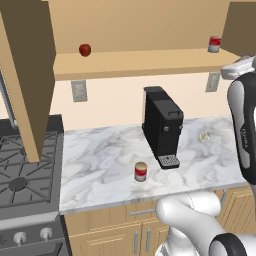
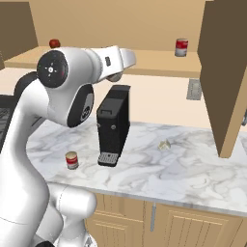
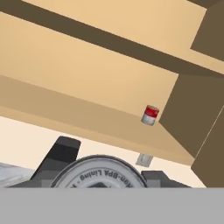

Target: Pick the cans from the counter and place them in their designated side in the cabinet.

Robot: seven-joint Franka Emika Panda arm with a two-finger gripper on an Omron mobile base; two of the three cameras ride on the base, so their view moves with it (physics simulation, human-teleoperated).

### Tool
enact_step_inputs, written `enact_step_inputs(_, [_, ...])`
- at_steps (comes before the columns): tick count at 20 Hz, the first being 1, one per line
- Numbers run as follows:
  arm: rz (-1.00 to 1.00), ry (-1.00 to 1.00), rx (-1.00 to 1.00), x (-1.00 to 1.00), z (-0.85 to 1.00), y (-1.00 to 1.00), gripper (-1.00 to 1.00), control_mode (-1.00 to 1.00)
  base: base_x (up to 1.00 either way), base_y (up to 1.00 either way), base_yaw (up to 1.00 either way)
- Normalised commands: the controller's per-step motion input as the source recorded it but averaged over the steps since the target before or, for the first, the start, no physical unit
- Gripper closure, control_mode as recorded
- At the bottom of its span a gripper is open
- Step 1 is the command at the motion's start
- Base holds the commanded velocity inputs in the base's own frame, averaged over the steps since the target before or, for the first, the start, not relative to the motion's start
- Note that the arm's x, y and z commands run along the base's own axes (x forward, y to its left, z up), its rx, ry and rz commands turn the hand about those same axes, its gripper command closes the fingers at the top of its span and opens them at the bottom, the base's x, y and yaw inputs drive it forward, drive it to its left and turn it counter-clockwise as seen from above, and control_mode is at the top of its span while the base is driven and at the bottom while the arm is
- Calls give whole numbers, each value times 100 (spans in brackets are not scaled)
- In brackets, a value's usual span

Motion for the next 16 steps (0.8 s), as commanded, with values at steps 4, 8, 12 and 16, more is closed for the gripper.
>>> enact_step_inputs(4, [0,0,0,27,0,-8,100,-100,0,0,0])
enact_step_inputs(8, [0,0,0,25,0,-8,100,-100,0,0,0])
enact_step_inputs(12, [0,0,0,24,0,-10,100,-100,0,0,0])
enact_step_inputs(16, [0,1,0,22,0,-11,100,-100,0,0,0])
